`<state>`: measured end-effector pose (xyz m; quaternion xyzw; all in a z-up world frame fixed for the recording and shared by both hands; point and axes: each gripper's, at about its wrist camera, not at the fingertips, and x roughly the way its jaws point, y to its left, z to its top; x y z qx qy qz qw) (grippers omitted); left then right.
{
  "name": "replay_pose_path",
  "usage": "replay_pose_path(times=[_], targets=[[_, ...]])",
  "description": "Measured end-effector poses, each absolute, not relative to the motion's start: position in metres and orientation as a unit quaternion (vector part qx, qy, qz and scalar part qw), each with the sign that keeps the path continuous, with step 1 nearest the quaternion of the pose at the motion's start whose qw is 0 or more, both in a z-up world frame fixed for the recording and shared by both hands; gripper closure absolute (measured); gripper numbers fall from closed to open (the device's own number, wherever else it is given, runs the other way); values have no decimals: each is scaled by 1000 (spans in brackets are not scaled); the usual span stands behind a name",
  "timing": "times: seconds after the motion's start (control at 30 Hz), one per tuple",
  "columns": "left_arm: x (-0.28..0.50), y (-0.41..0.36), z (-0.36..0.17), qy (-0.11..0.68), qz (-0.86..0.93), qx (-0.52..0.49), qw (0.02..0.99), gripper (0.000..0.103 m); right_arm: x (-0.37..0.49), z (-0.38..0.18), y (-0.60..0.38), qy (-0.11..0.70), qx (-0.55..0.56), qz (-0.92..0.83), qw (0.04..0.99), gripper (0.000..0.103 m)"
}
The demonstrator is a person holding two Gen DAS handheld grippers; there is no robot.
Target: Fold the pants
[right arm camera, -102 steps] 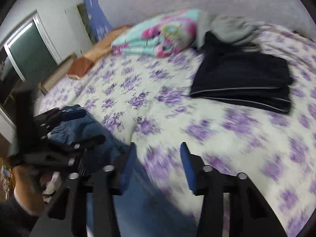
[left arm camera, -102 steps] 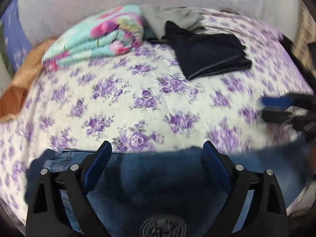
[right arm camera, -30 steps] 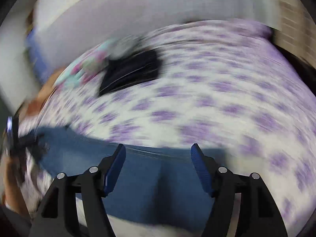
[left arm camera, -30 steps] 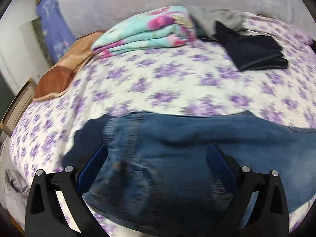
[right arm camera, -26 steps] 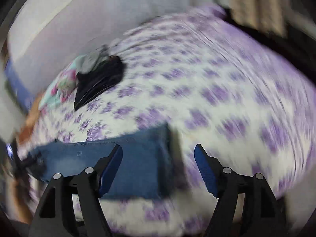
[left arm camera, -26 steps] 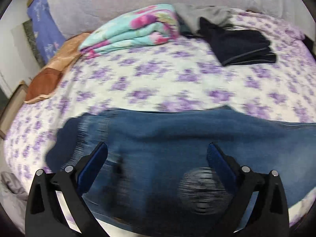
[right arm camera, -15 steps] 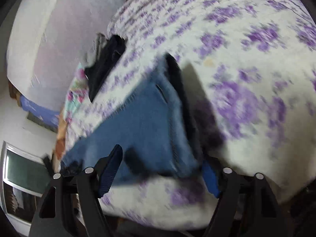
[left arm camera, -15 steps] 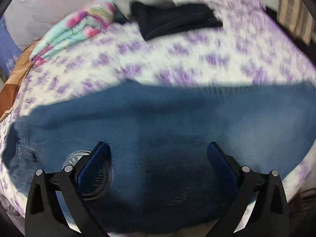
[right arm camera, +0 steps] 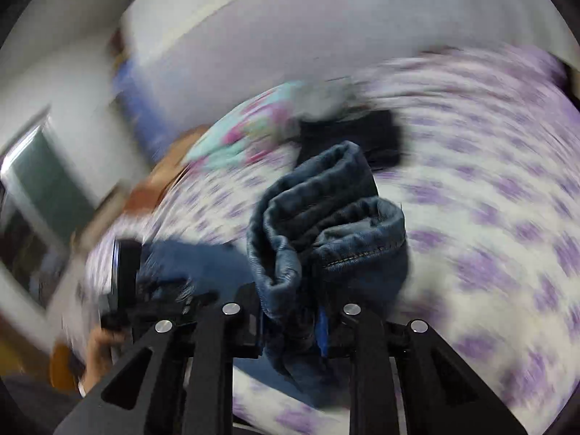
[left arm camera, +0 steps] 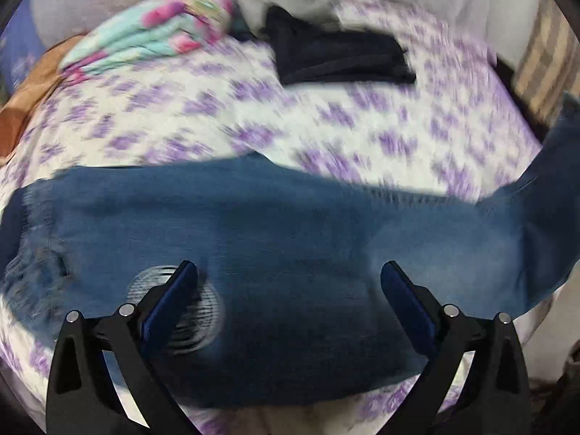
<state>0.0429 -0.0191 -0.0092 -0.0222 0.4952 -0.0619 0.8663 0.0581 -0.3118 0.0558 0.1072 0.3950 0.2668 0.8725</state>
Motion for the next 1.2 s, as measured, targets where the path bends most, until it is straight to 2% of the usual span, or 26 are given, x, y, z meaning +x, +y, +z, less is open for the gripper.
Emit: replay_pose_path(times=[0.13,0.23,0.3,0.33,0.4,0.47,0.53,0.63,0.73,0.9,1.0,1.1,1.2], targets=[[27,34,6,466,28,-64,882,4,79,16,-206,447,20,341,827,75],[17,69,2,462,85,-103,877,5,90,-51,-143,542,-20,390,744,55],[16,77,-3,469,86,-112,872,5,91,-54,-139,526,-2,413,743,39],[17,75,-3,471,83,-101,872,5,92,-48,-143,529,14,429,732,35],[20,65,-3,470,91,-65,875,5,96,-30,-167,526,75,450,718,35],[25,54,-3,471,72,-55,877,5,96,2,-216,490,116,441,743,35],[30,42,1,469,54,-50,880,5,88,26,-262,443,108,396,797,35],[41,15,11,462,5,-40,886,5,82,28,-319,425,77,272,860,35],[44,-16,23,449,-39,-25,892,5,87,4,-351,454,94,229,856,50],[46,-71,16,450,-82,47,888,5,97,-26,-323,458,78,254,848,51],[57,-87,-5,480,-36,92,872,5,103,-52,-280,462,-22,225,857,47],[61,-79,-10,497,-13,74,864,5,108,-49,-270,456,-47,228,859,43],[56,-69,3,498,-28,40,866,5,109,-44,-295,464,9,246,851,39]])
